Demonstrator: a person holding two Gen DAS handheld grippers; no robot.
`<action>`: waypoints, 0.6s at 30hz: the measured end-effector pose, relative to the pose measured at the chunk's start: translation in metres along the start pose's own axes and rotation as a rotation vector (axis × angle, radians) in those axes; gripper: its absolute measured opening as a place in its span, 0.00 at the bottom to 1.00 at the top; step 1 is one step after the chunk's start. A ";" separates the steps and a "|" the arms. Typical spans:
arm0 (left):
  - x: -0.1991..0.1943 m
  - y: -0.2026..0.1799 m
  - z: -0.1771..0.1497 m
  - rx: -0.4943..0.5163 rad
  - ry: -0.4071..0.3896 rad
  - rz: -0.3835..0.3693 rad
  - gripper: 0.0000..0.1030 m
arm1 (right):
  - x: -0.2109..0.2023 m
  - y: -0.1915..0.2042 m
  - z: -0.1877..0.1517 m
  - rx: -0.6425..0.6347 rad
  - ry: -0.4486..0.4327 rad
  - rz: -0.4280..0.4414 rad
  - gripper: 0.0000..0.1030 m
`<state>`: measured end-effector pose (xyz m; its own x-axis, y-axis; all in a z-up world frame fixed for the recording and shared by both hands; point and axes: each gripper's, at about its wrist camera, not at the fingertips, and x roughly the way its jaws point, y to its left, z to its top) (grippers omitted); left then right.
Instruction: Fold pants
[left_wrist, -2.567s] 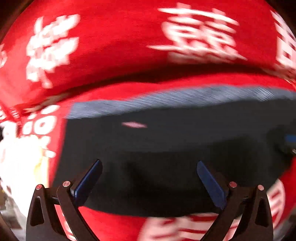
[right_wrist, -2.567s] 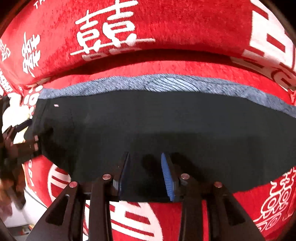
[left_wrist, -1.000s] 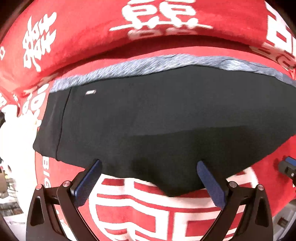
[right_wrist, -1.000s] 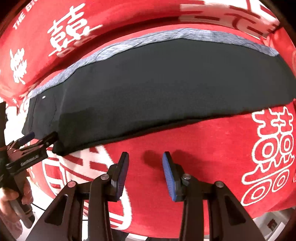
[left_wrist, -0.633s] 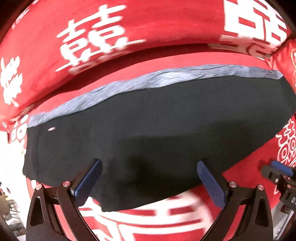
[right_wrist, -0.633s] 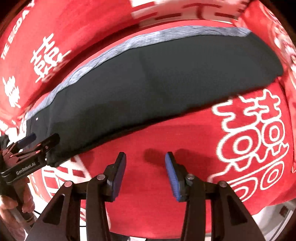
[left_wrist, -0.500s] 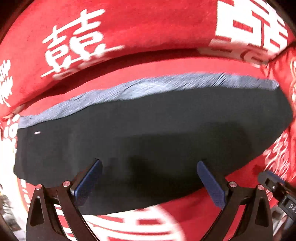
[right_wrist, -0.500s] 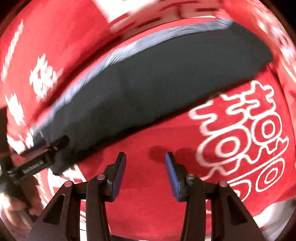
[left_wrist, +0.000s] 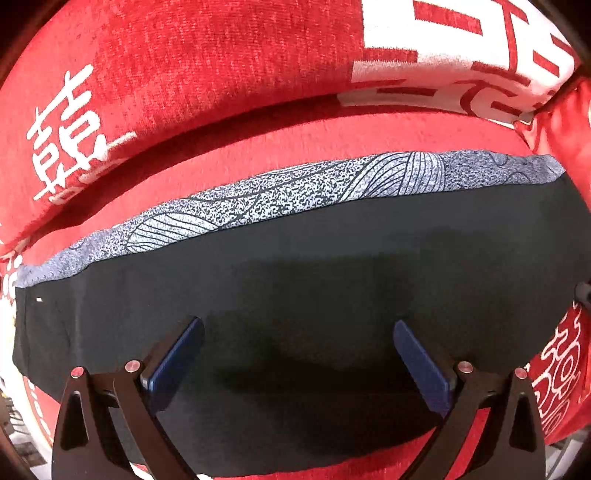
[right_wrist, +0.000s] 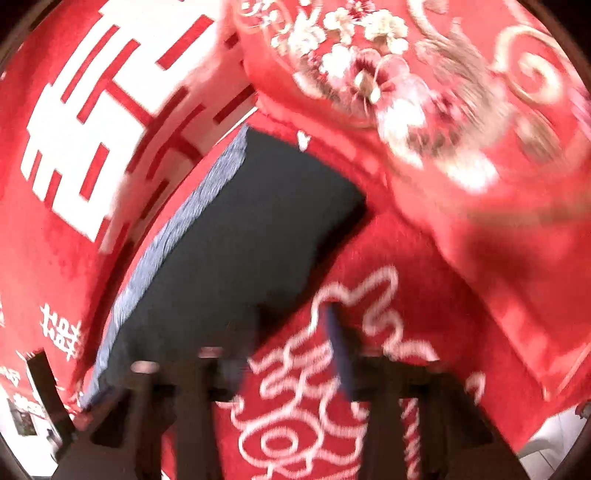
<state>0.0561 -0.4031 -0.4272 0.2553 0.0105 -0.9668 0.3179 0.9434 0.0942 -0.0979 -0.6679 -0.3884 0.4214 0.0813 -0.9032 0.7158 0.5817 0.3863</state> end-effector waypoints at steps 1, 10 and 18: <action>0.000 0.000 0.000 0.006 0.000 0.001 1.00 | -0.001 -0.002 0.006 -0.004 -0.006 0.000 0.05; -0.010 -0.006 0.007 0.016 -0.017 -0.020 1.00 | -0.008 -0.016 -0.003 0.029 0.024 0.145 0.42; 0.004 -0.007 -0.003 -0.014 -0.029 -0.049 1.00 | 0.013 -0.045 -0.014 0.164 -0.061 0.342 0.47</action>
<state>0.0522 -0.4090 -0.4320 0.2665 -0.0450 -0.9628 0.3181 0.9470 0.0438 -0.1325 -0.6819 -0.4200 0.6800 0.1971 -0.7062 0.6058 0.3916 0.6926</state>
